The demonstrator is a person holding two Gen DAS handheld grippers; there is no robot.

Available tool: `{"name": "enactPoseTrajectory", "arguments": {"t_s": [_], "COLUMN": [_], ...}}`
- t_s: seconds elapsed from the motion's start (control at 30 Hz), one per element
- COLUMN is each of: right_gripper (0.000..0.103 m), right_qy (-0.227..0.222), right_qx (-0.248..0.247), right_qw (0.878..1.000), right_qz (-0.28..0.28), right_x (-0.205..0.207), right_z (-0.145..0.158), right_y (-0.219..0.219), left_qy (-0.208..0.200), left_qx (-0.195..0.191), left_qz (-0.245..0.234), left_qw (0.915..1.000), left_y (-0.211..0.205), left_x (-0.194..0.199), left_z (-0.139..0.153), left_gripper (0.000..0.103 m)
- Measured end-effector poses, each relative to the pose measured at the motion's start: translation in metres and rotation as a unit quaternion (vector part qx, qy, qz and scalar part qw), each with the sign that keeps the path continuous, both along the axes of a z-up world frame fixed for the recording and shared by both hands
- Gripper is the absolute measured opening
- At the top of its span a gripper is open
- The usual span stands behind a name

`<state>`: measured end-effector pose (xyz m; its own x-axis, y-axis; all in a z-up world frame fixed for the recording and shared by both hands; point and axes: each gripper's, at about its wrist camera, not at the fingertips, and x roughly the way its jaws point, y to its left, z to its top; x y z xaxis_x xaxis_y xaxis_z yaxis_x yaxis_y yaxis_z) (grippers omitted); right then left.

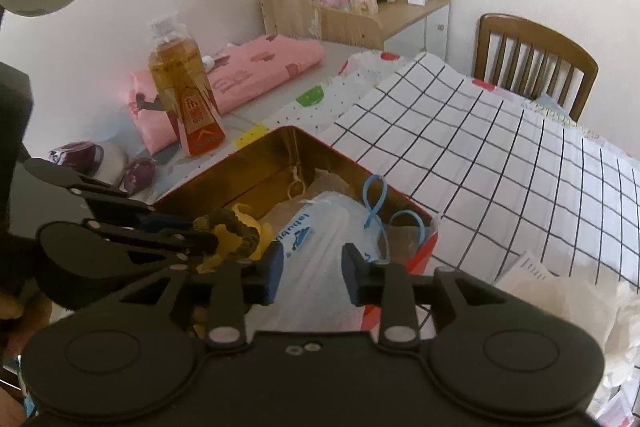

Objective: Organize soft objects
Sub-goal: 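Lower the bracelet into the tin box and open the left tool, then move both tools back over the table toward the white mesh bag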

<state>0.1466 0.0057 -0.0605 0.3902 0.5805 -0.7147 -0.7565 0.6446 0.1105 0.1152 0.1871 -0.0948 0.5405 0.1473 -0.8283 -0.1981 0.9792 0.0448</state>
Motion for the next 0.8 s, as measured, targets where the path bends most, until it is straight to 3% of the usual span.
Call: {"name": "enactPoseTrajectory", "arguments": {"t_s": [0.2,0.37,0.53,0.8], "right_gripper": [0.043,0.044,0.053,0.057], "right_qy": [-0.01,-0.026,-0.038,-0.062], "right_qx": [0.014,0.024,0.036,0.058], "right_qw": [1.0,0.999,0.998,0.995], "right_qz": [-0.002,-0.002,-0.017,-0.047], "right_x": [-0.009,-0.022,-0.034,-0.057], "right_z": [0.013,0.027,0.039,0.057], "right_y": [-0.013,-0.031,-0.052,-0.091], "left_qy": [-0.017,-0.038,-0.063,-0.101], "left_qx": [-0.002,-0.006,-0.006,-0.015], "left_qz": [-0.001,-0.006,-0.01,-0.053], "left_qw": [0.9999,0.9992,0.998,0.9934], "left_y": [-0.002,-0.005,-0.015,-0.048], "left_x": [-0.011,-0.023,-0.034,-0.05], "left_z": [0.008,0.019,0.034,0.062], "left_gripper": [0.019,0.019,0.019,0.019]}}
